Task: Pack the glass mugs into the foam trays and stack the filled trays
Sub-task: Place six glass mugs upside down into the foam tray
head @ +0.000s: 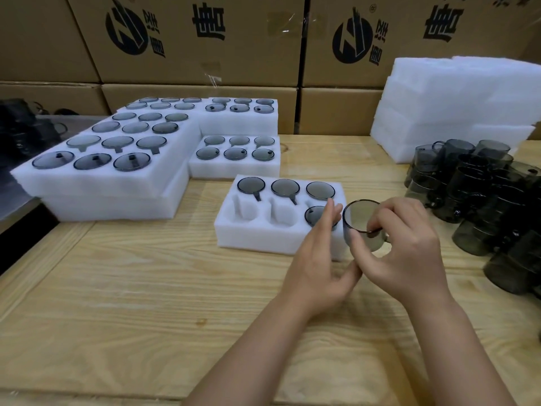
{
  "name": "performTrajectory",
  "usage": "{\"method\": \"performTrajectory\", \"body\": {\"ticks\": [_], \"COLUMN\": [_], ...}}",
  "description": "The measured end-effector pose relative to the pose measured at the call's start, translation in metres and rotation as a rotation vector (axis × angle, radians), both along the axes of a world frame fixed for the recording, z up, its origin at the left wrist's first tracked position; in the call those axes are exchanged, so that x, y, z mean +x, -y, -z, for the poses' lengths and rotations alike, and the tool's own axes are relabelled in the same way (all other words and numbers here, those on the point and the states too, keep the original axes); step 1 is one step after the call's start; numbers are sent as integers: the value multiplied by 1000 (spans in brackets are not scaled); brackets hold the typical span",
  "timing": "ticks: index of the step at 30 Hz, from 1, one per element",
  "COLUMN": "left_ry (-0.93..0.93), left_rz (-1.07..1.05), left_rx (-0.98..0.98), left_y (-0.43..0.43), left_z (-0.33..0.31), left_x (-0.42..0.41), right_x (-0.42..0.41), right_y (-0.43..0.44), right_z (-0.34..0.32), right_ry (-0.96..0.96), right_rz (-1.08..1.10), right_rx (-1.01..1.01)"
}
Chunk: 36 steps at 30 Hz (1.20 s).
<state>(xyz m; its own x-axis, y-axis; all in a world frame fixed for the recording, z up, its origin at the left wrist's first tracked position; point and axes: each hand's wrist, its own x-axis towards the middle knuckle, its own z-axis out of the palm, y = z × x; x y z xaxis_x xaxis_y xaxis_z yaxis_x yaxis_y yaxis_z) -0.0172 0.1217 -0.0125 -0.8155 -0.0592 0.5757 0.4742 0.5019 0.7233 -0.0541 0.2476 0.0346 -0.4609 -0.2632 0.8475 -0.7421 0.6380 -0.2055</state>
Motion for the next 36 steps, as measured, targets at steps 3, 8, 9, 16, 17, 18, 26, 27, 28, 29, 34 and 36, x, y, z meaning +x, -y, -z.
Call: {"method": "performTrajectory", "body": {"ticks": [3, 8, 9, 16, 17, 18, 26, 27, 28, 29, 34, 36], "left_ry": [6, -79, -95, -279, -293, -303, -257, -169, -56, 66, 332, 325], "left_rz": [-39, -290, -347, -669, -692, -703, -796, -818, -812, -800, -928, -952], "left_rx": [50, 184, 209, 18, 15, 15, -2, 158, 327, 459, 388, 328], "left_y": [-1, 3, 4, 16, 18, 22, 94, 99, 103, 105, 104, 99], "left_z": [-2, -6, -7, -5, -5, -6, -7, -8, -9, -8, -5, -6], "left_x": [0, -3, -4, -14, -14, -14, 5, 5, 3, 0, -4, -1], "right_x": [5, 13, 15, 18, 13, 8, -27, -30, -33, -36, -47, -49], "right_y": [6, 18, 22, 67, 72, 76, 79, 77, 76, 74, 69, 69], "right_z": [-1, -2, -2, 5, 4, 3, -2, -2, -3, -4, -11, -14], "right_ry": [38, 139, 158, 522, 555, 607, 824, 845, 862, 878, 960, 979], "right_rz": [-100, -89, -86, -241, -255, -278, -472, -503, -542, -586, -703, -704], "right_rx": [-50, -146, -165, -384, -410, -430, -373, -343, -316, -293, -162, -64]}}
